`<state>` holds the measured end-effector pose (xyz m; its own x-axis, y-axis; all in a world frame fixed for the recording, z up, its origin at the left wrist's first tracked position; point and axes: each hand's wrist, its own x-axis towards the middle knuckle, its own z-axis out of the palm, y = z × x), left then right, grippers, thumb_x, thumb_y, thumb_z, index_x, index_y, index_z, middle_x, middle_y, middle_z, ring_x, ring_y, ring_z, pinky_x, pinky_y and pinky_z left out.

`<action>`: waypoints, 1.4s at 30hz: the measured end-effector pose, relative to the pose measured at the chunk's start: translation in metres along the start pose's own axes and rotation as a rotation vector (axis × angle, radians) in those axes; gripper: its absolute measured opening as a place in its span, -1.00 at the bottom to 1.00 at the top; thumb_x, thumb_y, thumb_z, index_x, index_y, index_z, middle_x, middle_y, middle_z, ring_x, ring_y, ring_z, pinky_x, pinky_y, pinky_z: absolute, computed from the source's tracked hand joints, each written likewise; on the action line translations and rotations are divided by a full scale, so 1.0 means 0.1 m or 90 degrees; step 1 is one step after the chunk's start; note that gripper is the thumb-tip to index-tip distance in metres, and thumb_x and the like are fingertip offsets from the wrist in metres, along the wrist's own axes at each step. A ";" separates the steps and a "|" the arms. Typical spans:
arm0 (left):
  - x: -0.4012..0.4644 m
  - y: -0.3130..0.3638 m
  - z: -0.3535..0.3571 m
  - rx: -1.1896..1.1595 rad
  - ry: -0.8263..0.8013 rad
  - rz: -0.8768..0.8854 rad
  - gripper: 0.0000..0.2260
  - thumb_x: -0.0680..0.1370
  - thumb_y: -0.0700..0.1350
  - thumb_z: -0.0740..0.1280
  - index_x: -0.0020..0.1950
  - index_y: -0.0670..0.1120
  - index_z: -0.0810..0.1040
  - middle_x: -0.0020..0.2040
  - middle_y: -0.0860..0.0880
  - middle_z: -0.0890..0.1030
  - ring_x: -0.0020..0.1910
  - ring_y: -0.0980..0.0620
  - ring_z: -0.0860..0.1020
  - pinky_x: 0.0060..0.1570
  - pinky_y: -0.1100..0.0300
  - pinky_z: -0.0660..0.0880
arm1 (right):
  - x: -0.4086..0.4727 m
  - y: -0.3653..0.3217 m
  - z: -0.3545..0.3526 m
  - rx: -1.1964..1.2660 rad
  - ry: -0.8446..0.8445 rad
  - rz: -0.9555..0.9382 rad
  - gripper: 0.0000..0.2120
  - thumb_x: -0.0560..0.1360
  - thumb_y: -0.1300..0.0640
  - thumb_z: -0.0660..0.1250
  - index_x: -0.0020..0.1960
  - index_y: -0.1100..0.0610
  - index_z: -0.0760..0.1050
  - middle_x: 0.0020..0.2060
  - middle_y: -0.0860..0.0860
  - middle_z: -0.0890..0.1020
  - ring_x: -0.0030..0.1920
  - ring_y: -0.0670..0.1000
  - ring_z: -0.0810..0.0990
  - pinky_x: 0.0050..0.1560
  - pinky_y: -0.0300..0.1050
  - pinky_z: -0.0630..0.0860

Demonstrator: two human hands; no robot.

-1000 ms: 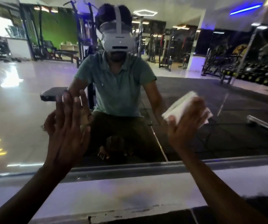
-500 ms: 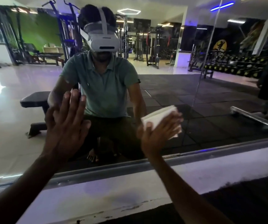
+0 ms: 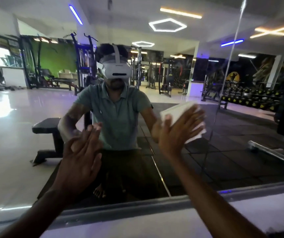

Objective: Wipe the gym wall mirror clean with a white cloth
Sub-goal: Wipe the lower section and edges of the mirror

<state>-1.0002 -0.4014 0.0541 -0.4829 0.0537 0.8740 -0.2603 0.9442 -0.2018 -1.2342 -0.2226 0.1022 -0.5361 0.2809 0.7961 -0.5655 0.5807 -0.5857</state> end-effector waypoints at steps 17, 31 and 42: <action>1.99 -0.81 -0.46 0.134 0.180 -0.059 -0.37 0.70 0.03 0.06 0.73 -0.14 -0.02 0.73 -0.20 -0.04 0.71 -0.17 -0.06 0.59 -0.21 0.08 | 1.80 -0.52 -0.30 -0.057 0.057 -0.277 -0.26 0.68 -0.25 -0.01 0.72 0.14 0.04 0.70 0.17 0.08 0.69 0.23 0.04 0.61 0.41 0.04; 2.55 -0.91 -1.05 0.170 0.193 -0.036 -0.38 0.52 0.06 0.30 0.51 -0.22 0.43 0.50 -0.30 0.41 0.44 -0.29 0.41 0.23 -0.20 0.35 | 2.23 -1.22 -0.36 -0.064 0.028 -0.477 -0.25 0.66 -0.23 0.02 0.73 0.11 0.00 0.72 0.14 -0.01 0.71 0.21 -0.03 0.62 0.39 -0.01; 3.12 -1.05 -0.88 0.194 0.262 -0.070 -0.32 0.66 0.17 -0.01 0.69 -0.21 0.18 0.70 -0.23 0.14 0.69 -0.17 0.14 0.48 -0.16 0.17 | 2.33 -2.76 -0.28 -0.028 0.062 -0.541 -0.30 0.71 -0.26 -0.12 0.74 0.05 -0.11 0.72 0.07 -0.06 0.71 0.21 -0.10 0.66 0.31 -0.20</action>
<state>-1.0495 -0.4552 0.3870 -0.0866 0.1408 0.9862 -0.5515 0.8177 -0.1652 -1.1850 -0.2961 0.4536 0.1159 -0.2003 0.9729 -0.7251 0.6523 0.2207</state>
